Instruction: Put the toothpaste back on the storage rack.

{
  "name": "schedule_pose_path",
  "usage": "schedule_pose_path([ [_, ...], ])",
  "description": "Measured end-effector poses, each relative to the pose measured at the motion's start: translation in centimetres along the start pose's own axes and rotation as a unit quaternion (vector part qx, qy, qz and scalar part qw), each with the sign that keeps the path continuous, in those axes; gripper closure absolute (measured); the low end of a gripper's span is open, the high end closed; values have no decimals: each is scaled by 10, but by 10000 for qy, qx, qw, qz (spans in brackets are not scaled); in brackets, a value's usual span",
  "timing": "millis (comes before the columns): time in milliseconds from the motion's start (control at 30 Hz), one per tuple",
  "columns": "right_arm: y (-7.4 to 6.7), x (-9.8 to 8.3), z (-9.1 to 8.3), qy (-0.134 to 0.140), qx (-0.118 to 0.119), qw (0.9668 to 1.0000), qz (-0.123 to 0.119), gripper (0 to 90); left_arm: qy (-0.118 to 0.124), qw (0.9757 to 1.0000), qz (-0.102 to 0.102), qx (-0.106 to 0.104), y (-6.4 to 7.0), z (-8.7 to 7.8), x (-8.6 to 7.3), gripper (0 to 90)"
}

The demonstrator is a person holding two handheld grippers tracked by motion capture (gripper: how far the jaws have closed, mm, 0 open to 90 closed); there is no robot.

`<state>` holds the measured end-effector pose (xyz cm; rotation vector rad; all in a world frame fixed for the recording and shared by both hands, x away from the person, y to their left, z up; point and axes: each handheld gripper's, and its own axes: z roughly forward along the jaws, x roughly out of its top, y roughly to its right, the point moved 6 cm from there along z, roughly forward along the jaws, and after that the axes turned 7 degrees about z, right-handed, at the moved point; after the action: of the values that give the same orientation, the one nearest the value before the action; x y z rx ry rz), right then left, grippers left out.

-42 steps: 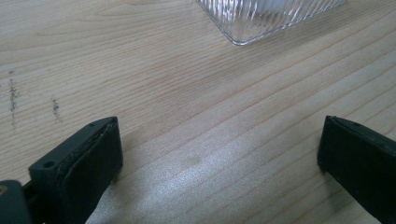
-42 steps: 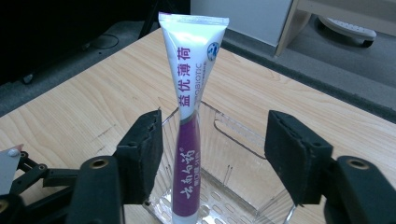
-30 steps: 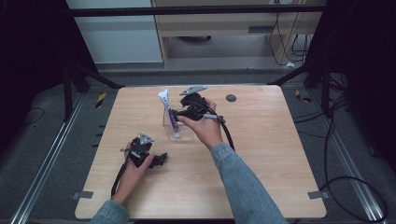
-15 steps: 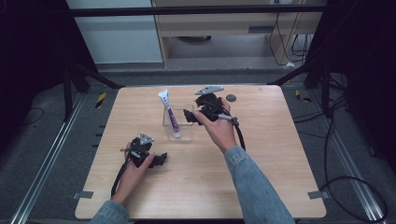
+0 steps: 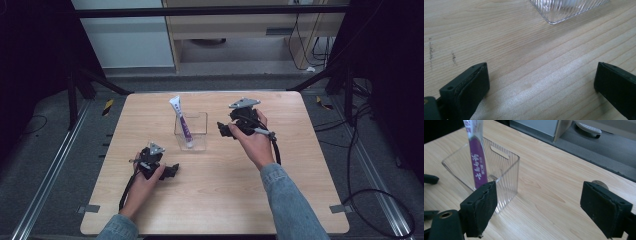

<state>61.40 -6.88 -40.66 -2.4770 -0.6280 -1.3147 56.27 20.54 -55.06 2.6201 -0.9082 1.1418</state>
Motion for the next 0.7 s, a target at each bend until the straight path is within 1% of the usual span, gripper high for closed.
schedule_pose_path([
  [233, 19, -17, -9, -80, -155, 9998, 57, 146, -1, 10000, 1, 3, 0, 0, 0, 0],
  [433, 33, -31, -16, -113, -293, 9995, -53, 145, -1, 10000, 3, 3, 0, 0, 0, 0],
  [533, 39, -37, -19, -122, -342, 9993, 19, 145, -1, 10000, 1, 3, 0, 0, 0, 0],
  [700, 47, -46, -23, -144, -399, 9991, 70, 143, -1, 10000, -1, 3, 0, 0, 0, 0],
])
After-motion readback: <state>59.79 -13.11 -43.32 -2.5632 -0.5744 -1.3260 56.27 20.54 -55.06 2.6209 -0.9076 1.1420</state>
